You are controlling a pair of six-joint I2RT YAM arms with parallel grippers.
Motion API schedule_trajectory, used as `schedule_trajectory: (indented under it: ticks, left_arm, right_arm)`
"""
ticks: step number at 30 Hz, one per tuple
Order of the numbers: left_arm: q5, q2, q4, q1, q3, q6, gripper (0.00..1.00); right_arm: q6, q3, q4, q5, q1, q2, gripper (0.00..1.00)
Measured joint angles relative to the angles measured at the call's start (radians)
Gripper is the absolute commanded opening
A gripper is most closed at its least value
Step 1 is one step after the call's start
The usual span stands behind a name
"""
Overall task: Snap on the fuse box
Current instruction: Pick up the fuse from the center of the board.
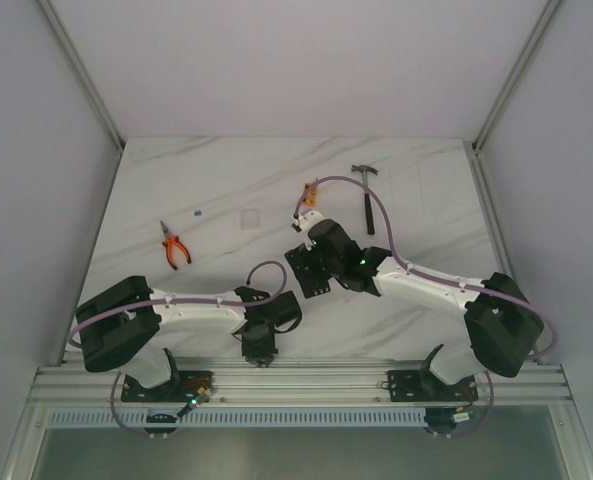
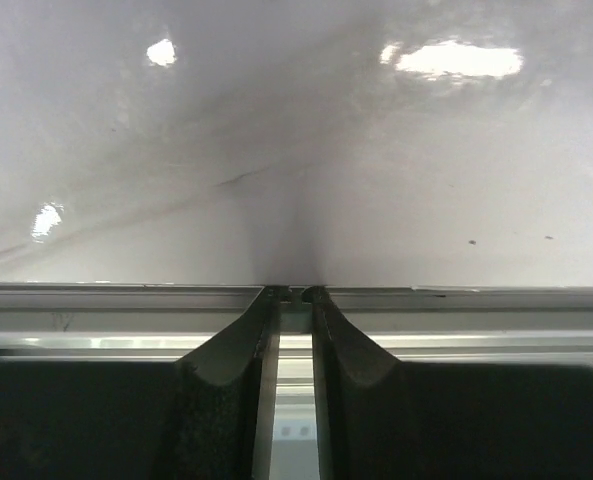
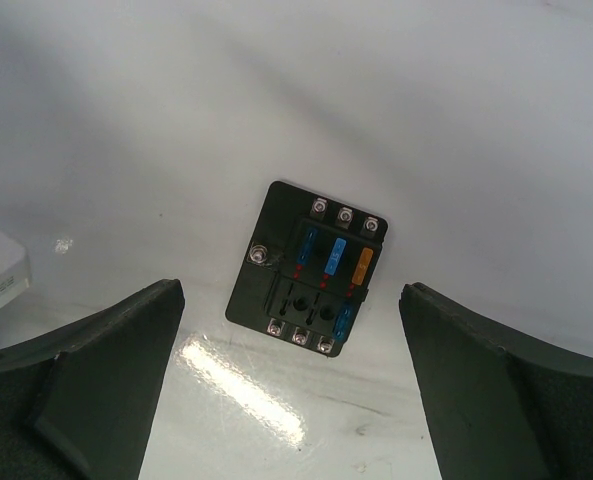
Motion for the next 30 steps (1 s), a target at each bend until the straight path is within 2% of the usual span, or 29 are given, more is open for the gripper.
schedule_trajectory:
  ticks: [3, 18, 26, 30]
  left_arm:
    - [-0.004, -0.007, -0.012, 0.008, 0.022, 0.0, 0.0]
    - [-0.06, -0.105, -0.099, 0.059, 0.129, 0.005, 0.0]
    - [-0.105, -0.134, -0.113, 0.182, 0.241, 0.088, 0.0]
    - [-0.136, -0.107, -0.064, 0.249, 0.282, 0.158, 0.0]
  right_arm:
    - [0.0, -0.001, 0.002, 0.0, 0.0, 0.0, 0.97]
    - [0.0, -0.002, 0.002, 0.0, 0.0, 0.0, 0.97]
    - [0.0, -0.002, 0.002, 0.0, 0.0, -0.002, 0.97]
    - [0.001, -0.004, 0.003, 0.001, -0.004, -0.007, 0.98]
